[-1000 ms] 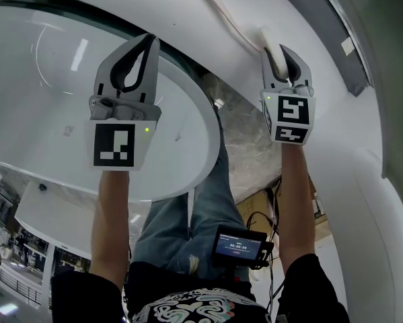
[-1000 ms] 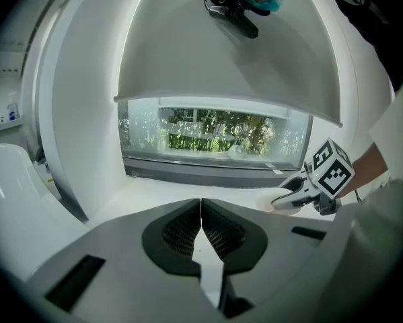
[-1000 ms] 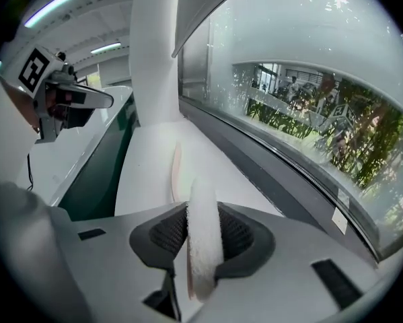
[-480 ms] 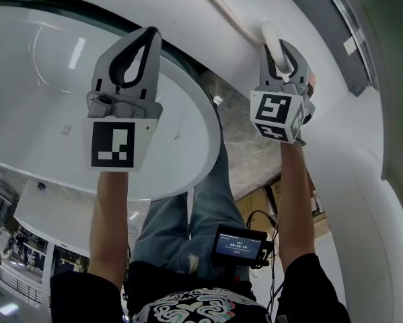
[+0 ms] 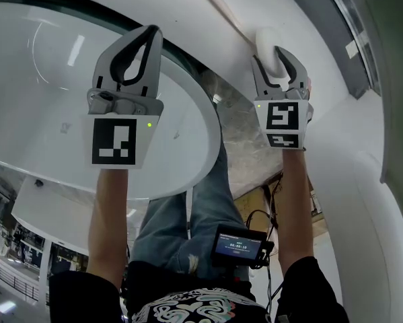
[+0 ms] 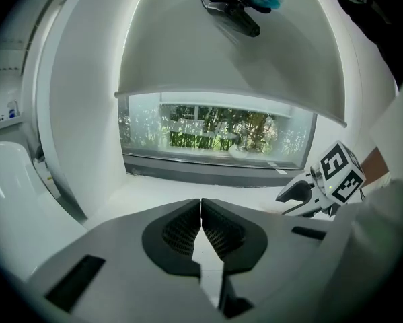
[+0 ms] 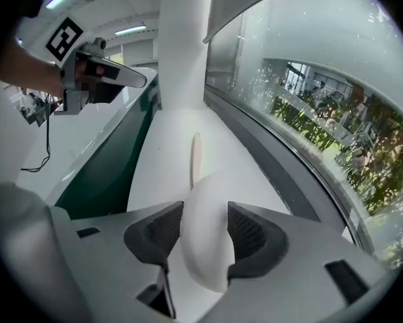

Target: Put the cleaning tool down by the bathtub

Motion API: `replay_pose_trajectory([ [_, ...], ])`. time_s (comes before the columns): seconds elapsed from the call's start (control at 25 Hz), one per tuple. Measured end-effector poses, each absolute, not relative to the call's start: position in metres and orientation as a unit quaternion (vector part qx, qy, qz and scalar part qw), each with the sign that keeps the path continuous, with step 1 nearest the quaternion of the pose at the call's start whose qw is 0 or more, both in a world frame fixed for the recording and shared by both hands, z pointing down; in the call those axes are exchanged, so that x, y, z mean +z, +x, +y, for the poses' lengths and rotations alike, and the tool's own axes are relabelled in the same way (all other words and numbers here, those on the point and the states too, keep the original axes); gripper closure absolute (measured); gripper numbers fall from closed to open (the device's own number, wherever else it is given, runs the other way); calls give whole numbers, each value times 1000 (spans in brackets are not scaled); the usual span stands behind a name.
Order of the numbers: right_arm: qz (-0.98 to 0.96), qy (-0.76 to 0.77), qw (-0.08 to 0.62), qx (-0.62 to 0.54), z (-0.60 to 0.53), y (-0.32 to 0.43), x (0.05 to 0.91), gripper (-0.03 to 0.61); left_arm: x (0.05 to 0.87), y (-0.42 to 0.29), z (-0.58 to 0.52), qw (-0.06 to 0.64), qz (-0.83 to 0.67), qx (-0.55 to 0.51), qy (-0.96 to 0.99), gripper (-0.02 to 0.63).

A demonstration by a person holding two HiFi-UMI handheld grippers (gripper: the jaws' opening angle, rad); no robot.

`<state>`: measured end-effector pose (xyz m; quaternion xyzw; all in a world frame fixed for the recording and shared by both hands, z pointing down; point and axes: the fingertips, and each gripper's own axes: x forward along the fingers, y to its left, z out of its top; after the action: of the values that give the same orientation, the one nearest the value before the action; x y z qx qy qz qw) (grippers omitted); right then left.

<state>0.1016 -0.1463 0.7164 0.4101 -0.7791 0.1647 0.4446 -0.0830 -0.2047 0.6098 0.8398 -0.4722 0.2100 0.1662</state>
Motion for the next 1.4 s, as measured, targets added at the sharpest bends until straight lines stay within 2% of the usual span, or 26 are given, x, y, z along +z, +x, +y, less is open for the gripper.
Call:
replay_pose_trajectory([
  [0.36,-790,402,403,229,-144,92,703,371,609,-82,-203,174,-471,209,839,598],
  [0.96,-791,408,394,227,-145,87,686,374,593,-92,-202,174,-482,201,835,598],
  [1.0,-791,414,393,221,-147,88,681,386,590,-93,-202,173,-482,200,835,598],
  [1.12,-782,437,396,201,-151,95,668,527,580,-94,-203,169,-485,197,835,597],
  [1.16,-779,442,397,200,-151,97,665,543,577,-94,-203,168,-485,197,835,597],
  [1.4,-770,461,392,201,-144,104,652,551,564,-95,-197,159,-490,192,835,598],
])
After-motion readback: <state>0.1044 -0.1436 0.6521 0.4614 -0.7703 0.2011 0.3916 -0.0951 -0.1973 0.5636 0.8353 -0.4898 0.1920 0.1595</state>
